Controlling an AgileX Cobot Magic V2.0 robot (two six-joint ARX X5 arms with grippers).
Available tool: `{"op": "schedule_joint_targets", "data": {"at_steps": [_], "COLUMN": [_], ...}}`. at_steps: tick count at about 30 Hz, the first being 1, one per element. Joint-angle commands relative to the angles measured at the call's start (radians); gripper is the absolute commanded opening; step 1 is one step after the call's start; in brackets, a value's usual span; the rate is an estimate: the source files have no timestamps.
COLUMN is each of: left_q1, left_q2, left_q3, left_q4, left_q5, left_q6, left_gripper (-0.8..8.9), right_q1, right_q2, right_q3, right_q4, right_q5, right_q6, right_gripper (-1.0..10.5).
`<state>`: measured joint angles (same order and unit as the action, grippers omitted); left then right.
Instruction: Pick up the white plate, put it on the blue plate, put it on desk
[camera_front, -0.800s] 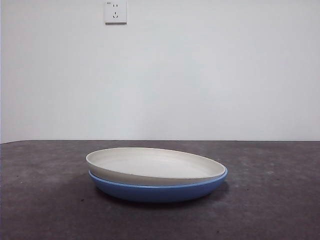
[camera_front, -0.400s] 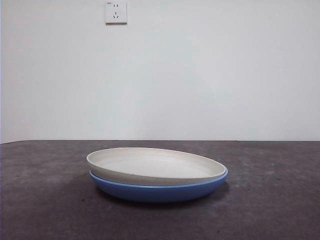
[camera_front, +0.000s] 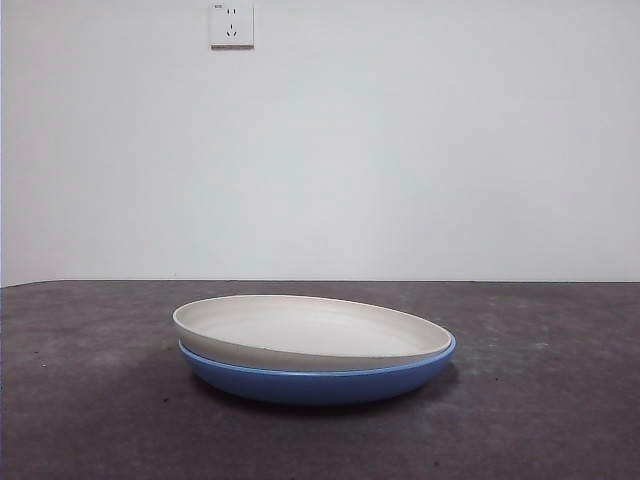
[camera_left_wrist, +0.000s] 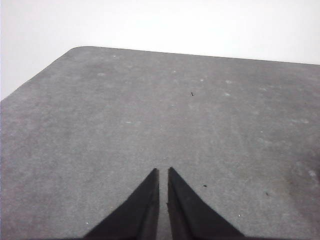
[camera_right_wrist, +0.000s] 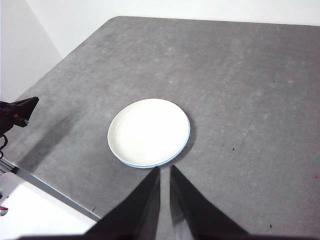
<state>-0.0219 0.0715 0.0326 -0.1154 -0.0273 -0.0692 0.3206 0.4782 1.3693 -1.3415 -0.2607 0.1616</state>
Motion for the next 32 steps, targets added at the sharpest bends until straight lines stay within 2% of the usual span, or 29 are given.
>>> {"op": "schedule_joint_targets", "data": {"at_steps": [1,2,22,26,32], "left_q1": [-0.001,-0.001,-0.001,-0.001,-0.001], "left_q2": [-0.002,-0.002,-0.068,-0.068,-0.068], "left_q3": [-0.021,-0.021,-0.021,-0.021,-0.021], "left_q4": [0.01,0.01,0.044,0.042,0.042], "left_q5": [-0.002,-0.002,-0.002,-0.002,-0.002], "left_q6": [0.0,0.0,0.0,0.0,0.0], "left_gripper": [0.29,0.29,0.29,0.28,0.28], "right_q1": [0.005,0.005,-0.003,-0.035,-0.136], "right_q2": [0.002,0.002,0.002,0.002,0.002], "right_q3": [0.014,0.015,0.013,-0.015,-0.136], "right_q4": [-0.069,-0.06,0.025,0.035,0.109], "right_q5": [-0.001,0.002,-0.001,-0.001,-0.001], "right_q6": [-0.006,0.011,0.01,0.01,0.009], "right_gripper": [0.3,0.3,0.3,0.3,0.3]}}
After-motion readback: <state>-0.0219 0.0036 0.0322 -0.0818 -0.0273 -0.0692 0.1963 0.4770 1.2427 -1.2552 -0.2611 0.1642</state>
